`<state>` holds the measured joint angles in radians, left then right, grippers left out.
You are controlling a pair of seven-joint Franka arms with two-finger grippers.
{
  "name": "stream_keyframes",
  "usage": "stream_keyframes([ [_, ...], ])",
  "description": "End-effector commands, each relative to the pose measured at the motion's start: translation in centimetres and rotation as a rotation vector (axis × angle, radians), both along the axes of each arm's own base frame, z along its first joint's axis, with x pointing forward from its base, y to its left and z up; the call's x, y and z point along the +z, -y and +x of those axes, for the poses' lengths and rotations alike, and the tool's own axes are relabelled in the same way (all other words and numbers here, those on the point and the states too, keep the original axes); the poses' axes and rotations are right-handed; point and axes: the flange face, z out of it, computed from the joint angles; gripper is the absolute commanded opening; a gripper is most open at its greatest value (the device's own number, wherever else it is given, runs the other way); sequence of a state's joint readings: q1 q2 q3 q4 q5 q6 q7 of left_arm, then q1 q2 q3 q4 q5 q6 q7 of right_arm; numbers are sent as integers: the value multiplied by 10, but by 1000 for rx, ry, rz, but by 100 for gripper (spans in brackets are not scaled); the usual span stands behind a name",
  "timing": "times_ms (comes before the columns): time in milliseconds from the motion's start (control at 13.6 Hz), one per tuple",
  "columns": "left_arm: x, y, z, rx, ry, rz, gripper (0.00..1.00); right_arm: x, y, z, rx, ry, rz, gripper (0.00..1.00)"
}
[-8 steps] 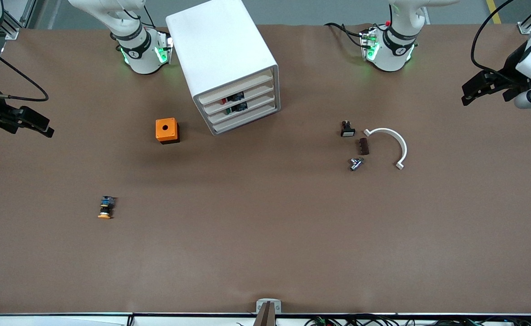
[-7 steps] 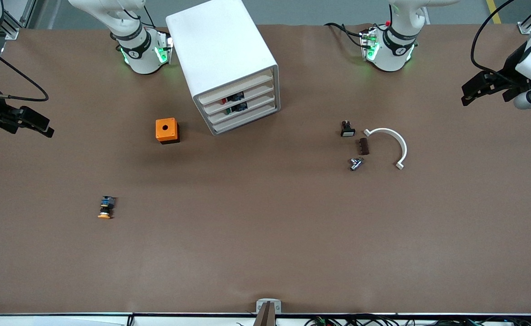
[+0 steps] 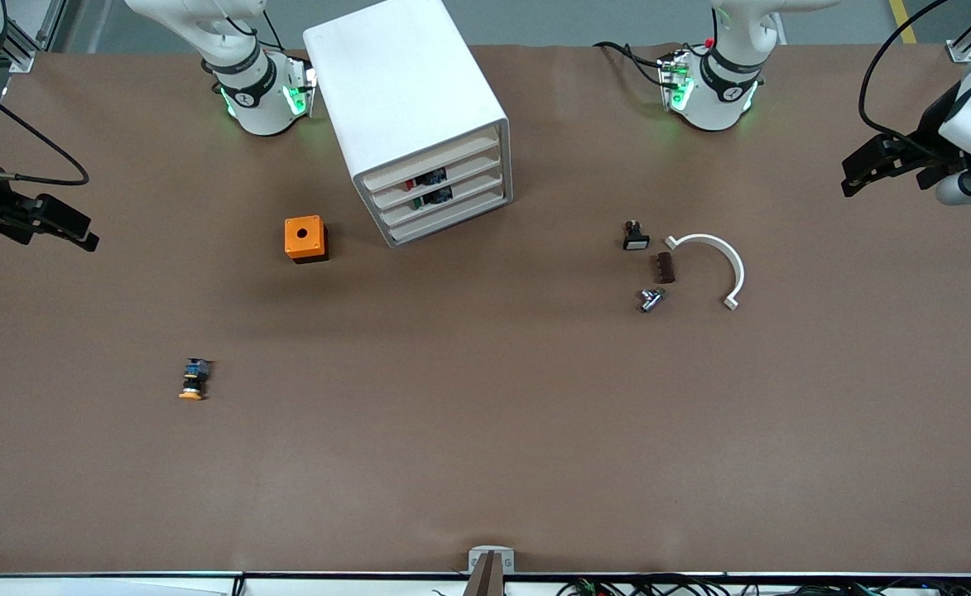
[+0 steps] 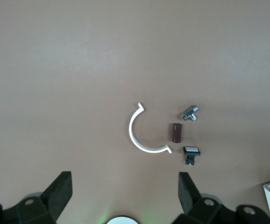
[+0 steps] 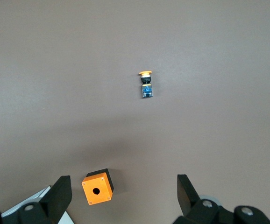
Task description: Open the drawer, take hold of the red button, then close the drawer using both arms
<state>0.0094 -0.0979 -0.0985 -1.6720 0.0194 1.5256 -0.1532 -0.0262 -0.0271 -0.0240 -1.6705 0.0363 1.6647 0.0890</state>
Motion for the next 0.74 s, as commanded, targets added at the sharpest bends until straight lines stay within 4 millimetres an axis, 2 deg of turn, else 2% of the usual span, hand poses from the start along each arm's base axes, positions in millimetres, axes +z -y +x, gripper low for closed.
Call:
stream_keyframes([
  [0, -19, 5, 20, -16, -49, 7, 100, 4, -2, -5, -12, 4, -7, 100],
  [295, -60, 41, 44, 3, -52, -2, 100, 5, -3, -6, -11, 5, -7, 100],
  [516, -110, 69, 67, 67, -85, -10, 100, 4, -1, -5, -3, 4, -7, 100],
  [663, -150, 83, 84, 125, -100, -19, 100, 5, -1, -5, -3, 6, -7, 100],
])
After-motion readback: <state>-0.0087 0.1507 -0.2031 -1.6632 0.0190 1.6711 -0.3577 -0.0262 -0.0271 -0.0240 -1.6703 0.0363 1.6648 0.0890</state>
